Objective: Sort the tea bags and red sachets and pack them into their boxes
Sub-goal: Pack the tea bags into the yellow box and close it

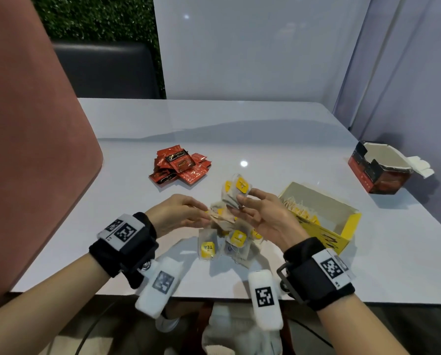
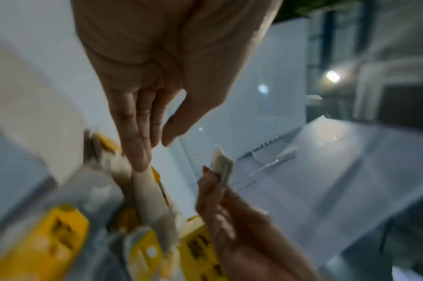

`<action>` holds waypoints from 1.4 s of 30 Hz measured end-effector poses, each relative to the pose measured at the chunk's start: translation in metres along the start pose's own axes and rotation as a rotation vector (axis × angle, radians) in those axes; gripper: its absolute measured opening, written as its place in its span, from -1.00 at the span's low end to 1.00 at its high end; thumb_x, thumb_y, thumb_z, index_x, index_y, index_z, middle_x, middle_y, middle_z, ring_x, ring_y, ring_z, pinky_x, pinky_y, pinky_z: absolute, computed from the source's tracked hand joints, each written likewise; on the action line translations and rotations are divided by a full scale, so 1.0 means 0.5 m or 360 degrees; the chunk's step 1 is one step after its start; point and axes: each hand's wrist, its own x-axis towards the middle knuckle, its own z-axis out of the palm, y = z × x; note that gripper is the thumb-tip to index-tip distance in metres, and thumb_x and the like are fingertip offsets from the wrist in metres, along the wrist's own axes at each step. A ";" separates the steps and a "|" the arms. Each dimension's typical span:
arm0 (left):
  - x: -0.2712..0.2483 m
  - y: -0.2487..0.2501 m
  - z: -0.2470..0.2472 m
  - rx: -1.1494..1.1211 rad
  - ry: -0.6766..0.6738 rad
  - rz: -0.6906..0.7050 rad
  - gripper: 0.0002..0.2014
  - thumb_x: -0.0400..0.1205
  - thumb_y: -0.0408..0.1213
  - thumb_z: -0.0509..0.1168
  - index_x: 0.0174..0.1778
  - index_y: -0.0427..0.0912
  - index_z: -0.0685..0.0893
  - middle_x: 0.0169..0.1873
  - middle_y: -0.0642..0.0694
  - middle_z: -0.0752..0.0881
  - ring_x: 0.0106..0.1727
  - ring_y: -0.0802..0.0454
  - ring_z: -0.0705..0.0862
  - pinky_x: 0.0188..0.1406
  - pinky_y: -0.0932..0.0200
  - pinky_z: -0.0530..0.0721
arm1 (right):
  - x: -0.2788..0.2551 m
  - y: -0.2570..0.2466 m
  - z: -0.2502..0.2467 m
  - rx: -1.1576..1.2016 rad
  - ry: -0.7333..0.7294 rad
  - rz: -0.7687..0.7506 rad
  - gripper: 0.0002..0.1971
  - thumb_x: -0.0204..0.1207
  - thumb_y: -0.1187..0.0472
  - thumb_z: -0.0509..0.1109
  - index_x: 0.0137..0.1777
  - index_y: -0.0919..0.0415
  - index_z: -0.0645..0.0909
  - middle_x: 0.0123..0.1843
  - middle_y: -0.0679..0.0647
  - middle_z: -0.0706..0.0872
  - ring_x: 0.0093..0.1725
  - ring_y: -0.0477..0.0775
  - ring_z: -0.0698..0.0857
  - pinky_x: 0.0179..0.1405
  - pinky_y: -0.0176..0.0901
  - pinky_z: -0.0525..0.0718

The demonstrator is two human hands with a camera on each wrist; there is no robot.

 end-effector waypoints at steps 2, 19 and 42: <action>0.004 0.000 0.004 0.0250 0.0086 0.0037 -0.82 0.63 -0.36 0.27 0.03 -0.44 0.56 -0.09 -0.38 0.72 -0.15 -0.11 0.75 -0.22 0.32 0.75 | 0.001 -0.007 -0.011 0.0020 0.0004 -0.0067 -0.87 0.54 0.52 0.28 0.02 0.39 0.58 -0.07 0.30 0.74 -0.19 0.17 0.80 -0.17 -0.16 0.81; 0.018 0.000 0.022 0.0712 0.0503 0.0458 -0.72 0.57 -0.29 0.37 0.15 -0.30 0.56 -0.12 -0.11 0.65 -0.02 -0.04 0.63 -0.08 0.26 0.58 | -0.021 0.008 -0.034 -0.0217 0.0048 -0.0209 -0.72 0.49 0.46 0.39 0.20 0.34 0.55 -0.15 0.18 0.79 -0.27 0.06 0.80 -0.33 -0.20 0.77; -0.027 -0.019 0.082 -0.1378 -0.0212 -0.0125 -0.68 0.65 -0.64 -0.07 0.05 -0.60 0.61 -0.06 -0.43 0.74 -0.17 -0.14 0.81 -0.13 0.17 0.75 | -0.016 -0.009 -0.001 -0.0419 -0.0135 -0.0344 -0.67 0.45 0.47 0.43 0.21 0.35 0.54 -0.09 0.22 0.77 -0.18 0.10 0.80 -0.28 -0.23 0.74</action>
